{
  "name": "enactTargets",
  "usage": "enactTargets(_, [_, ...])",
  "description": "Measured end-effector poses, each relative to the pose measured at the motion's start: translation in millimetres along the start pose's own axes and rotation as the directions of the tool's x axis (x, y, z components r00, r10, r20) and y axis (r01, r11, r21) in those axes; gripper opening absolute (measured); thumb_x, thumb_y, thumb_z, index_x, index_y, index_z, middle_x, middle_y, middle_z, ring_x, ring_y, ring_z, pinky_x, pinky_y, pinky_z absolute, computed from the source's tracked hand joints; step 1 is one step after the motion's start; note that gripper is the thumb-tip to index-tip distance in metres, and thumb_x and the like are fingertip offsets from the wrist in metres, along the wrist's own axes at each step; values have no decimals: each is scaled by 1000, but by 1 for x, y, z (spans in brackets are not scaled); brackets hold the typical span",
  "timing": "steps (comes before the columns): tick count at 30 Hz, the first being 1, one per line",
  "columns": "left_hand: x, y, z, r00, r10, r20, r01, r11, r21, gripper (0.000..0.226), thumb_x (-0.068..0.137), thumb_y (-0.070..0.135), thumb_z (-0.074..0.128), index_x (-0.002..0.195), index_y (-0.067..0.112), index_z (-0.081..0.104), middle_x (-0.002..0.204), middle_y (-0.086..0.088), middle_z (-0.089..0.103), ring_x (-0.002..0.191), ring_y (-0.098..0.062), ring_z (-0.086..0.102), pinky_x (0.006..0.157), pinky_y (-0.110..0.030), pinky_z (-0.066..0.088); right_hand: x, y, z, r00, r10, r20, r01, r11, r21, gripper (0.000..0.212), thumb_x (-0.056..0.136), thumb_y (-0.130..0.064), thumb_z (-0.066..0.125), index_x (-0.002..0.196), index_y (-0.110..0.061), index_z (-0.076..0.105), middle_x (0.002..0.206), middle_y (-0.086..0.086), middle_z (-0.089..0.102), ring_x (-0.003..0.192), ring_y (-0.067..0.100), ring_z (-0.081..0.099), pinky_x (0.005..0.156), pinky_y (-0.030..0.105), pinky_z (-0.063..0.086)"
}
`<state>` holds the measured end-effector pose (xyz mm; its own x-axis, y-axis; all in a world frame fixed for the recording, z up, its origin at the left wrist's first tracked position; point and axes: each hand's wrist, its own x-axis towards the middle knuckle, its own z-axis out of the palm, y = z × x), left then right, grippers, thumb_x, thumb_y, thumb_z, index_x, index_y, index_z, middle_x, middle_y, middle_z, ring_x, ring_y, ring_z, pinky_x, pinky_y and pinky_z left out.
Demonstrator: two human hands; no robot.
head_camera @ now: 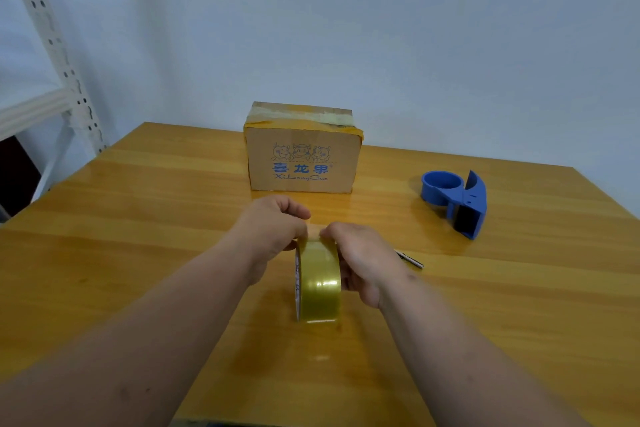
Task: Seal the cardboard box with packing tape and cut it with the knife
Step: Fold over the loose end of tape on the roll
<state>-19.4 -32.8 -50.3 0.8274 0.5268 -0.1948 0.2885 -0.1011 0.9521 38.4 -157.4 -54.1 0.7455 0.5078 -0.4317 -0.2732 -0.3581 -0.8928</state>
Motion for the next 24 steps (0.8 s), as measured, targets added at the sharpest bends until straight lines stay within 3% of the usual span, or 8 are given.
enactTargets(5, [1, -1, 2, 1000, -18, -10, 18, 1000, 0, 19, 76, -5, 59, 84, 10, 67, 87, -12, 64, 84, -24, 60, 78, -35, 54, 1, -3, 1, 999, -3, -36, 2, 1000, -29, 14, 89, -18, 47, 77, -14, 53, 74, 10, 52, 70, 27, 51, 56, 31, 41])
enactTargets(11, [3, -7, -2, 1000, -1, 19, 1, 1000, -1, 15, 79, -2, 61, 80, 10, 70, 89, -14, 69, 82, -23, 63, 80, -35, 55, 2, 1, -2, 998, -54, 28, 56, 995, -82, 18, 90, -33, 57, 82, -17, 55, 56, 1, 53, 41, 14, 48, 49, 24, 45])
enactTargets(14, [4, -7, -1, 1000, 0, 26, 0, 1000, -3, 13, 79, -1, 62, 78, 10, 71, 87, -14, 70, 83, -23, 64, 80, -35, 56, 4, 1, -3, 999, -43, 13, 44, 996, -76, 17, 91, -29, 55, 79, -17, 57, 51, -1, 53, 39, 14, 48, 51, 25, 45])
enactTargets(17, [4, -5, 1, 1000, 1, 5, -1, 1000, -3, 16, 78, -3, 61, 74, 9, 71, 83, -11, 69, 80, -21, 62, 75, -32, 55, 3, -2, -2, 999, -43, -5, 42, 996, -80, 12, 92, -21, 50, 86, -15, 58, 64, 5, 54, 53, 20, 50, 53, 28, 43])
enactTargets(20, [2, -4, 2, 1000, -6, -16, 6, 1000, -26, 16, 79, -4, 60, 75, 8, 71, 80, -8, 66, 75, -18, 58, 69, -28, 53, 4, -3, -2, 998, -53, -35, 48, 992, -117, 19, 94, -20, 44, 79, -15, 54, 72, 8, 50, 62, 22, 49, 53, 28, 41])
enactTargets(24, [2, -7, -3, 998, -28, -51, 26, 999, -47, 12, 79, -2, 59, 77, 6, 69, 81, -10, 63, 74, -18, 56, 78, -37, 56, 4, 2, -2, 999, -37, 22, 39, 998, -53, 33, 87, -47, 53, 89, -16, 65, 85, 11, 69, 82, 29, 66, 74, 39, 53])
